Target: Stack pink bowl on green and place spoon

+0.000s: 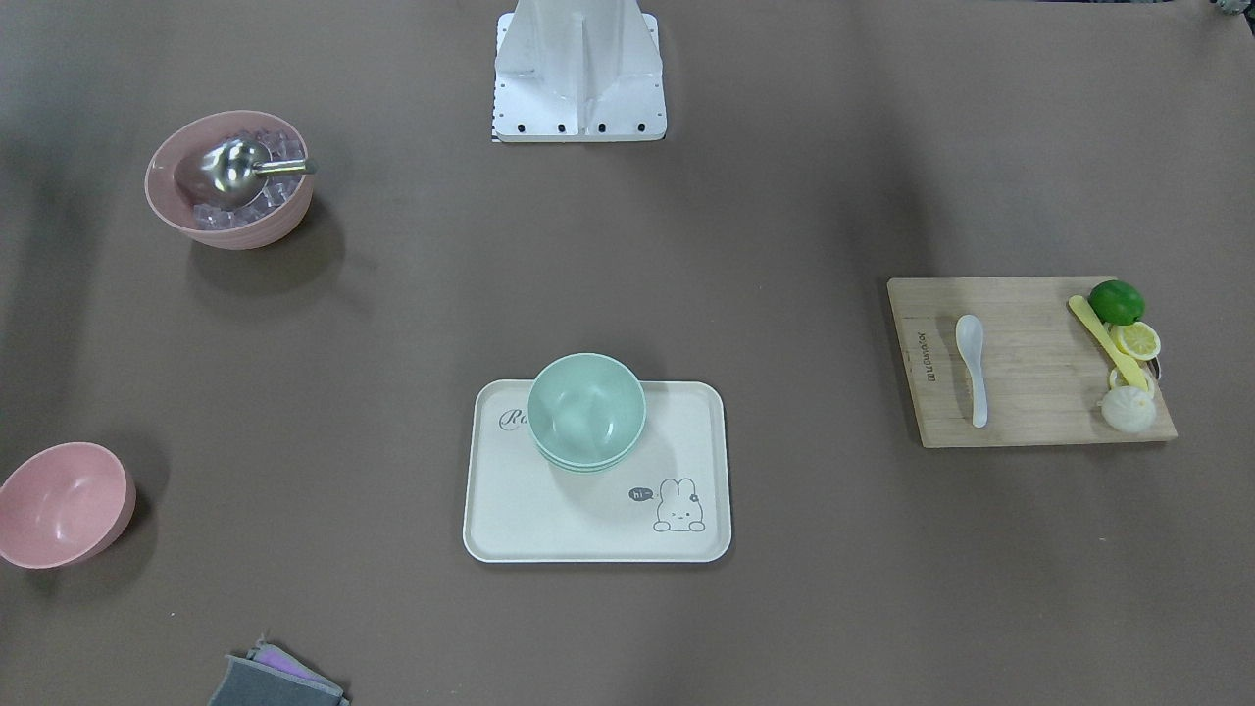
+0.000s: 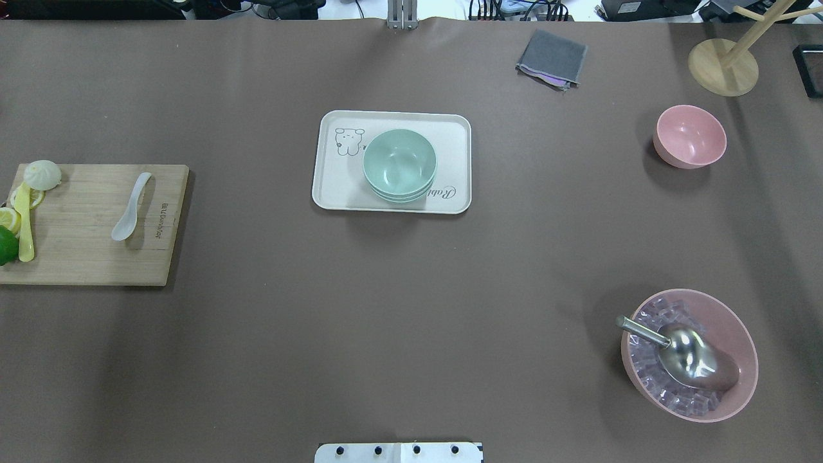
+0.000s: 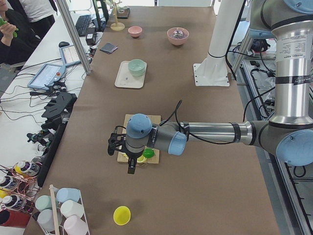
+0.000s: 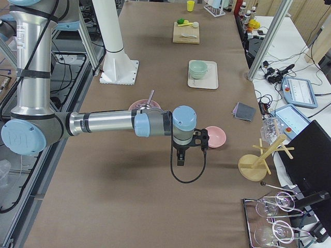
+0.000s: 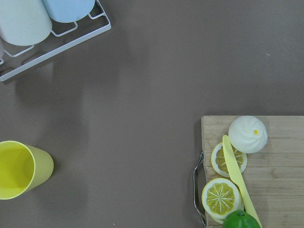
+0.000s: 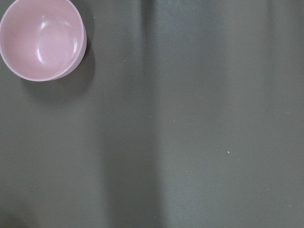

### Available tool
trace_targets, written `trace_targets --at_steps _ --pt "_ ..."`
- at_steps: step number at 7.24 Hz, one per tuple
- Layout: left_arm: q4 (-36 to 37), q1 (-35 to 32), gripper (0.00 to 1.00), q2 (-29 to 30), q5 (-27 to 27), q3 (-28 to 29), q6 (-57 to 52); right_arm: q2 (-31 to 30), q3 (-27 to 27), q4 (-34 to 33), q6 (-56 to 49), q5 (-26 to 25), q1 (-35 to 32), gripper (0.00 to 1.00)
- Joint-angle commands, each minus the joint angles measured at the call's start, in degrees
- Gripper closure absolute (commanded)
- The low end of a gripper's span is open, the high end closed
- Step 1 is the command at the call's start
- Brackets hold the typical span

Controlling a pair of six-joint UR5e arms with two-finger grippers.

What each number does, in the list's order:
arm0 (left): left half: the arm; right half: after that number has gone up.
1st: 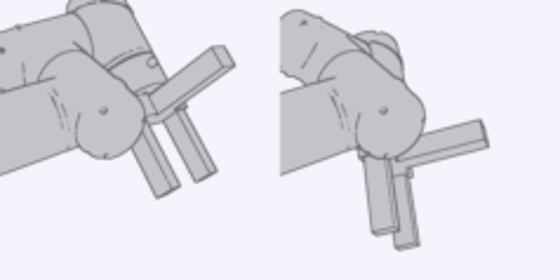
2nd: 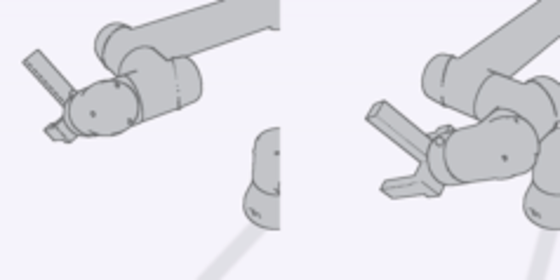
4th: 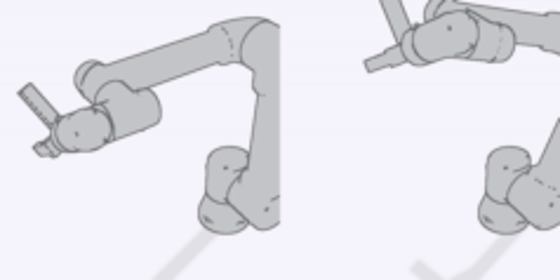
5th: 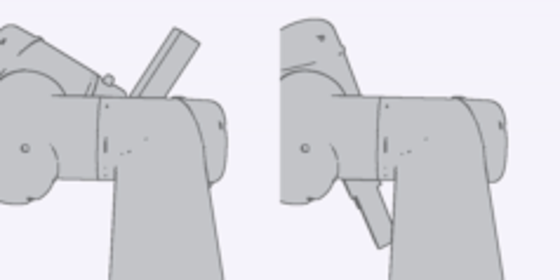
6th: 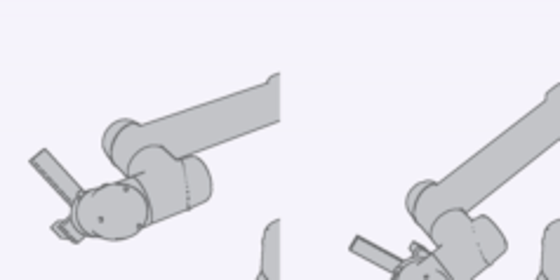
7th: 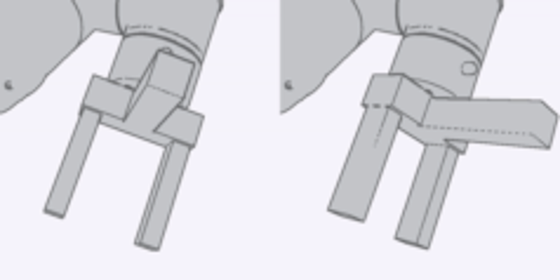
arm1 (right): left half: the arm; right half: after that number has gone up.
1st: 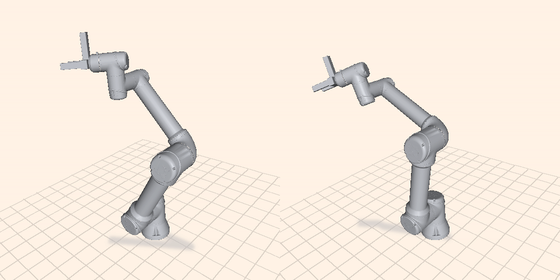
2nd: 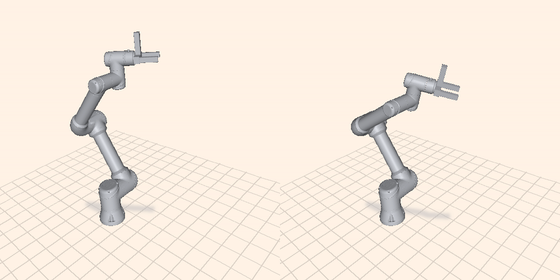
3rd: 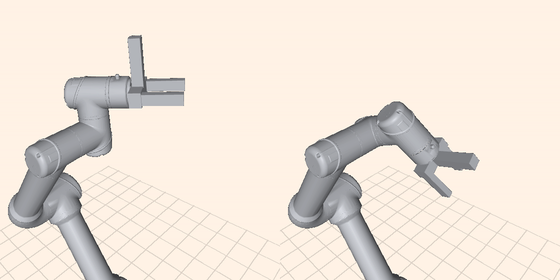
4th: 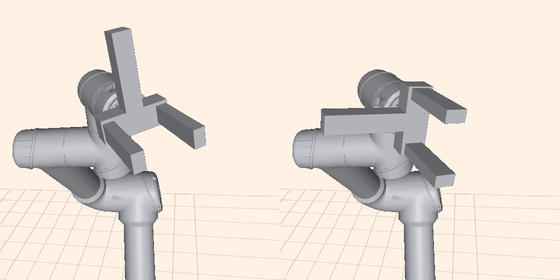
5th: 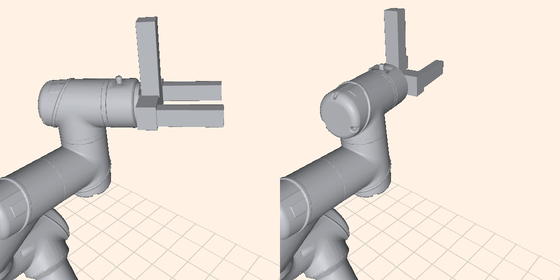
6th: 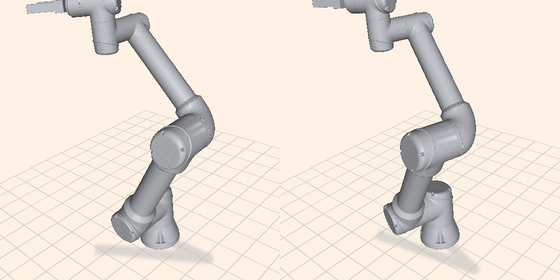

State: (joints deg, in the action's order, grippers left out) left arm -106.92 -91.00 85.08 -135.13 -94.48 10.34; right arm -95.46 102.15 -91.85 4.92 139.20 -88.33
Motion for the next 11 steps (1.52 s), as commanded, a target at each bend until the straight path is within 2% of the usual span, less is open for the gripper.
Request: trace_targets --at_steps 1,11 --pt "0.2 0.0 0.02 0.0 0.2 0.1 -0.1 0.0 0.1 0.0 0.0 0.0 0.0 0.00" --pt "0.2 0.0 0.02 -0.3 0.1 1.2 0.2 -0.9 1.2 0.0 0.0 -0.1 0.0 0.00"
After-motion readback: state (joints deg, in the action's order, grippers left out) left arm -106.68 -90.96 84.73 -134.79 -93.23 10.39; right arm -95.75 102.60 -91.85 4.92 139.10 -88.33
